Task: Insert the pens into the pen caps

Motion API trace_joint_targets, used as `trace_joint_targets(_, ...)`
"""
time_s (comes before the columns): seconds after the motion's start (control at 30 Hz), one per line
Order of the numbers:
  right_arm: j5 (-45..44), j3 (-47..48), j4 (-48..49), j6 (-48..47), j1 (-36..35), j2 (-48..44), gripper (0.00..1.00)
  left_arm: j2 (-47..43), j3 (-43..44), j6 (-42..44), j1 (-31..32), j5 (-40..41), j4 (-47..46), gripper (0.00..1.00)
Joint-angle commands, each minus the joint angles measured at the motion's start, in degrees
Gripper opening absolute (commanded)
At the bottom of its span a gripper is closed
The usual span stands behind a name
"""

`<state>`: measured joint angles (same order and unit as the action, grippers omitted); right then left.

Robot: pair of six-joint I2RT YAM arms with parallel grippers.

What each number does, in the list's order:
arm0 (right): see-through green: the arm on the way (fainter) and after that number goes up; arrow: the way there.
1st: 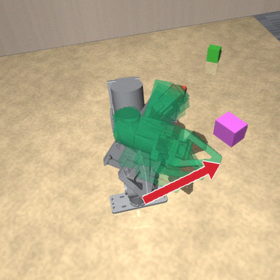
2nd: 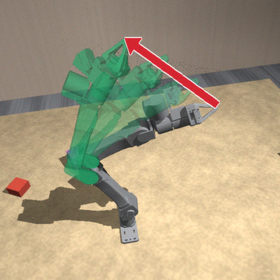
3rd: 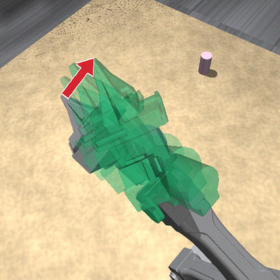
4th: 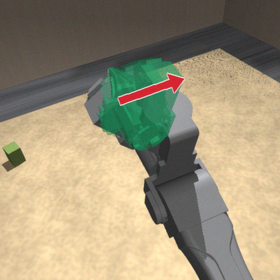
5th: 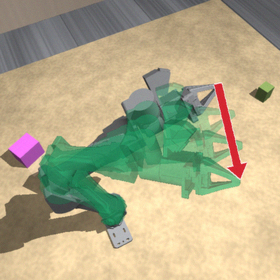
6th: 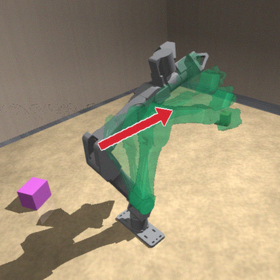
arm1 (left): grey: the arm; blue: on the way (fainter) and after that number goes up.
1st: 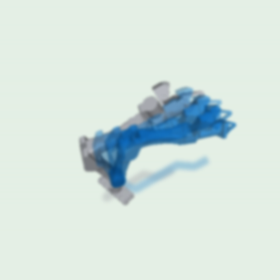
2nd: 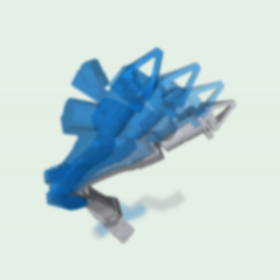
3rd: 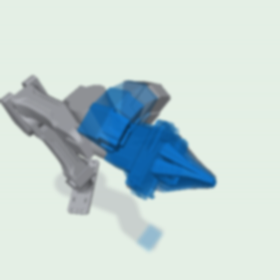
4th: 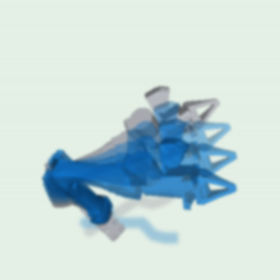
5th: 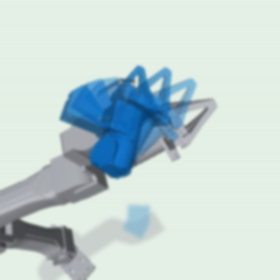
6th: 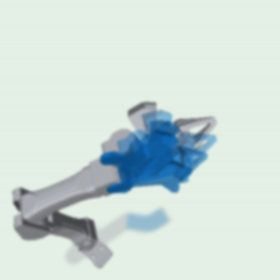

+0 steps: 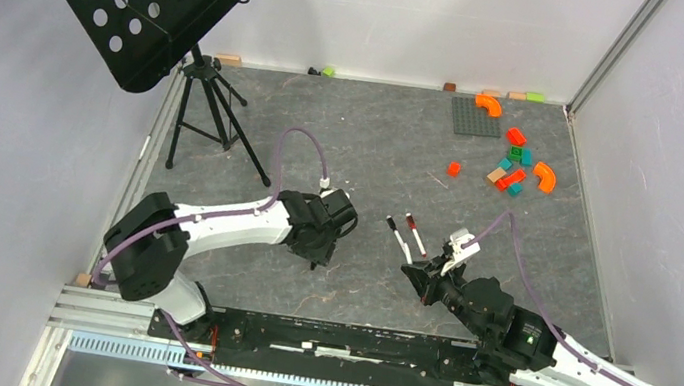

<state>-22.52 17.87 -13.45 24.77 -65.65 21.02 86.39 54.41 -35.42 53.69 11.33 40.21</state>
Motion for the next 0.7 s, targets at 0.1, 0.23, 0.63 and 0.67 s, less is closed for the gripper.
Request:
trace_joint_targets(0.1, 0.0, -0.3, 2.6, 0.5, -0.4, -0.3, 0.01, 4.0, 3.3, 3.7, -1.1, -1.2, 1.6, 0.47)
trace_joint_targets(0.23, 0.0, -0.4, 2.5, 0.5, -0.3, -0.4, 0.01, 6.4, 3.4, 3.8, -1.7, -2.1, 0.4, 0.47)
trace_joint_targets(0.63, 0.1, -0.3, 2.5, 0.4, -0.4, -0.4, 0.01, 11.2, 5.4, 2.8, -2.0, -0.6, 0.2, 0.39)
trace_joint_targets(0.67, 0.1, -0.4, 2.5, 0.4, -0.4, -0.3, 0.01, 11.4, 5.4, 2.6, -2.1, -0.4, 0.2, 0.39)
